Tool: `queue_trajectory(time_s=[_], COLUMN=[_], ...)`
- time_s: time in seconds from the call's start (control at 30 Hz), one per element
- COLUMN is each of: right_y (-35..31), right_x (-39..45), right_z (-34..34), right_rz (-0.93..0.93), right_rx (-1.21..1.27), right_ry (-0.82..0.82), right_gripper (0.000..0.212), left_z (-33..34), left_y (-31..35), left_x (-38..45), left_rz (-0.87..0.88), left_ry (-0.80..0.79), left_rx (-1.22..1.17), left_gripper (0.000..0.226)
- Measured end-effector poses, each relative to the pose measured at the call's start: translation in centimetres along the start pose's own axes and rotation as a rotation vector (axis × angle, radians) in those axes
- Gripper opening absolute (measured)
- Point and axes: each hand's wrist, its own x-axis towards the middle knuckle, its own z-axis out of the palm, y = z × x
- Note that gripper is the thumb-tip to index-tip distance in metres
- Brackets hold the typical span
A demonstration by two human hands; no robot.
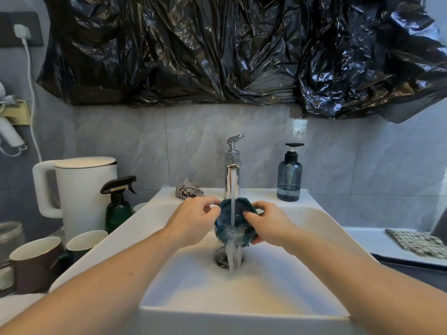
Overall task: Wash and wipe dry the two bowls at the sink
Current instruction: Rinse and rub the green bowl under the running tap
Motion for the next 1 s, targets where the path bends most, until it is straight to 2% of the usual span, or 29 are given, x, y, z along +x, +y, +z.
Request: queue_trajectory(time_s=[0.33, 0.6, 0.73, 1.0], right_y=[0.3, -0.1, -0.2, -0.2], right_x=[0.1, -0.2, -0.4, -0.4], right_z=[-0.1, -0.3, -0.1, 0.0], right_rz=[-0.005, -0.019, -0.042, -0.193], right_rx=[-0.017, -0.060, -0.058, -0.147], right_ry=[-0.040, -0.052, -0.050, 0.010], right_gripper=[0.026, 0.037, 0.038, 0.042], left_z=[-0.1, 0.0, 0.2, 0.6], left_y=[0.4, 0.5, 1.0, 0.9], left_x=[-0.2, -0.2, -0.3, -0.3], left_rz=[-0.023, -0.008, 0.006, 0.072], left_ry=[0.001, -0.013, -0.041, -0.060], left_rx=[-0.019, -0.019, -0.088, 0.025], left_gripper=[0.033, 0.019, 0.018, 0.021])
